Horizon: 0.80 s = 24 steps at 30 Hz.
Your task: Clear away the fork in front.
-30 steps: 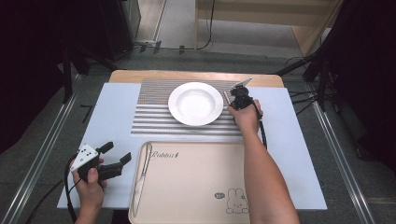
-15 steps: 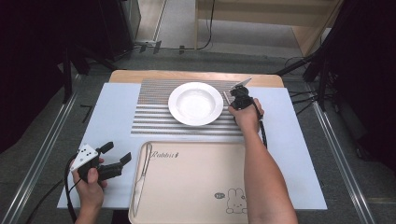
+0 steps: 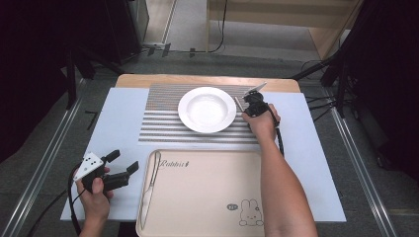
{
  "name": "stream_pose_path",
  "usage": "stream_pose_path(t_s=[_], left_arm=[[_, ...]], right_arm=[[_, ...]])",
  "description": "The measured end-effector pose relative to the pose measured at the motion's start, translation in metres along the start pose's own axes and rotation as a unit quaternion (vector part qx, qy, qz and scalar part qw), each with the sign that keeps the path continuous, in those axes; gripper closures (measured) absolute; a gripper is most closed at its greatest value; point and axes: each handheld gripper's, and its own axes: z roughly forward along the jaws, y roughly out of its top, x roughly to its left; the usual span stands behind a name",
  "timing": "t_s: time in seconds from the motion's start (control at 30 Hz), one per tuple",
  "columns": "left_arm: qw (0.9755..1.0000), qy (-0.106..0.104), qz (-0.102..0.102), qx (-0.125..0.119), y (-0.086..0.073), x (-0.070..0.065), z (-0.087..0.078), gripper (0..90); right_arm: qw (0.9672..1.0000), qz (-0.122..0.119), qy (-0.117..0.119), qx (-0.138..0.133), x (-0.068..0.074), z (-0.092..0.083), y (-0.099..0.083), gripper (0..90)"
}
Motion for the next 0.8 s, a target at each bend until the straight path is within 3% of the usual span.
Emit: stream_pose_path(t_s=[0.13, 0.5, 0.8], left_arm=[[1.0, 0.0, 0.0, 0.0, 0.0, 0.0, 0.0, 13.1], [1.0, -0.001, -0.001, -0.001, 0.0, 0.001, 0.0, 13.1], [1.0, 0.003, 0.007, 0.001, 0.001, -0.002, 0.001, 13.1]], right_arm=[[0.9998, -0.006, -0.012, -0.011, 0.004, -0.001, -0.004, 84.4], [0.9983, 0.001, 0.014, -0.057, 0.001, -0.017, -0.012, 84.3], [0.9927, 0.001, 0.032, -0.116, 0.001, -0.04, -0.022, 84.3]])
